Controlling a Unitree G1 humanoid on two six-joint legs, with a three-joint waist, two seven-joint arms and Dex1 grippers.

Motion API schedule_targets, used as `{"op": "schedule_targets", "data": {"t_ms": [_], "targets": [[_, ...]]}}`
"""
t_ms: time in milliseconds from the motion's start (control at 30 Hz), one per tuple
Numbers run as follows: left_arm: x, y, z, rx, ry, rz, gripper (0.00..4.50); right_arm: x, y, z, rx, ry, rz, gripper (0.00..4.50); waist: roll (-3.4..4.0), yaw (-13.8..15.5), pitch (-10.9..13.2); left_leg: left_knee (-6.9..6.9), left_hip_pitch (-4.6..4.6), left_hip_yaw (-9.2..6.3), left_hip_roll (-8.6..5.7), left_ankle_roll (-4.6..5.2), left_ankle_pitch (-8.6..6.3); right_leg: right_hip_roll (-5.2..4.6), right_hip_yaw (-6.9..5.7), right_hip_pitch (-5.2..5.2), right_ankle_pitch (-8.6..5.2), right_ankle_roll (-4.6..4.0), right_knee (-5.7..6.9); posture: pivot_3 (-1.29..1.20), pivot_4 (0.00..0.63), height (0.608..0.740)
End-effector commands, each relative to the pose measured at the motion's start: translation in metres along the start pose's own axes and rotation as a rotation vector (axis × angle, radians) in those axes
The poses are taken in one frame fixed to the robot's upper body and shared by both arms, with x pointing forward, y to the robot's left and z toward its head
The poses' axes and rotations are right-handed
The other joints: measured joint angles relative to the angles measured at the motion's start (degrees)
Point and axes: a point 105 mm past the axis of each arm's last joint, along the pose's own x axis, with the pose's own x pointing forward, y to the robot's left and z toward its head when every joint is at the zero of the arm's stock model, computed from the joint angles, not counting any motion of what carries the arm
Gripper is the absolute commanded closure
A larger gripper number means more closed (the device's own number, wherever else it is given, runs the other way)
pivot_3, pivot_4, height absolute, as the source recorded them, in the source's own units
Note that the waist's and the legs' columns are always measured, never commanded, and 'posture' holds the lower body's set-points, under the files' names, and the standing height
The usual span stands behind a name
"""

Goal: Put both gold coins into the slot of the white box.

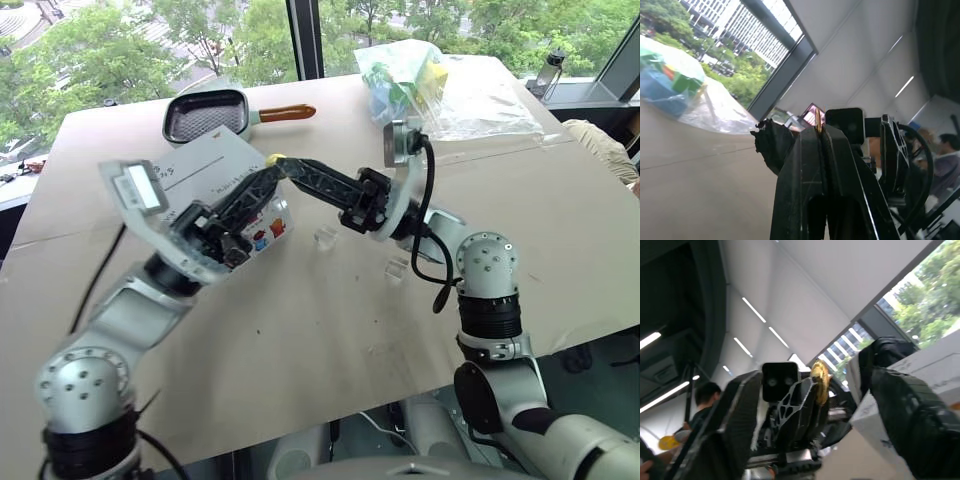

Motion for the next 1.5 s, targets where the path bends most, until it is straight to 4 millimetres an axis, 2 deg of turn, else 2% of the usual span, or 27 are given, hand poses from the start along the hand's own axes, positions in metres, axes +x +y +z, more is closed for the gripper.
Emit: {"op": "schedule_targets", "data": {"t_ms": [33, 167, 267, 400, 600, 767, 1167, 1500], "targets": [[-0.011, 0.016, 0.022, 0.208, 0.106, 0.105, 4.5, -0.004, -0.001, 0.009, -0.176, 0.025, -0.008, 0.22, 0.02, 0.0, 0.0, -0.01, 0.01, 0.0, -0.01, 0.0, 0.0, 0.08, -0.01, 0.01, 0.0, 0.0, -0.02, 0.0, 0.15, 0.721], [-0.024, 0.035, 0.05, 0.478, 0.277, 0.204, 4.5, -0.012, -0.008, 0.011, -0.432, 0.145, -0.04, 0.22, 0.08, -0.1, 0.1, -0.06, 0.0, 0.01, -0.03, 0.01, 0.0, 0.14, -0.02, 0.01, -0.01, 0.01, -0.07, 0.0, 0.15, 0.721], [-0.029, 0.048, 0.073, 0.625, 0.369, 0.183, 4.5, -0.012, -0.011, 0.016, -0.608, 0.225, -0.08, 0.22, 0.19, -0.2, 0.1, -0.18, 0.02, 0.06, -0.03, 0.01, 0.0, 0.15, 0.01, -0.01, -0.01, 0.01, -0.14, 0.0, 0.15, 0.721], [-0.034, 0.068, 0.075, 0.709, 0.534, 0.116, 4.5, -0.006, -0.013, 0.018, -0.78, 0.3, -0.123, 0.22, 0.2, -0.2, 0.1, -0.26, 0.01, 0.05, 0.04, 0.0, 0.0, 0.16, -0.02, -0.06, -0.02, 0.0, -0.14, 0.0, 0.15, 0.721], [-0.04, 0.101, 0.088, 0.73, 0.625, 0.111, 4.5, 0.011, 0.006, 0.023, -0.821, 0.283, -0.107, 0.22, 0.17, -0.2, 0.2, -0.29, -0.19, -0.02, 0.04, -0.01, 0.0, 0.04, -0.09, -0.17, -0.01, 0.0, -0.31, 0.0, 0.15, 0.721], [-0.044, 0.116, 0.091, 0.718, 0.676, 0.103, 4.5, 0.014, 0.013, 0.017, -0.824, 0.288, -0.094, 0.22, 0.16, -0.2, 0.2, -0.3, -0.29, -0.05, 0.04, 0.0, 0.0, -0.12, -0.12, -0.24, -0.01, 0.01, -0.43, 0.0, 0.15, 0.721], [-0.049, 0.123, 0.074, 0.669, 0.797, 0.061, 4.5, 0.013, 0.013, 0.01, -0.821, 0.304, -0.082, 0.22, 0.13, -0.2, 0.1, -0.2, -0.25, -0.06, 0.02, 0.01, -0.01, -0.17, -0.12, -0.24, -0.01, 0.02, -0.18, 0.0, 0.15, 0.721], [-0.047, 0.122, 0.068, 0.642, 0.802, 0.077, 4.5, 0.014, 0.014, 0.008, -0.827, 0.314, -0.072, 0.22, 0.13, -0.3, 0.1, -0.19, -0.22, -0.02, 0.02, 0.01, -0.01, -0.17, -0.07, -0.24, -0.01, 0.02, -0.14, 0.0, 0.15, 0.721]]}}
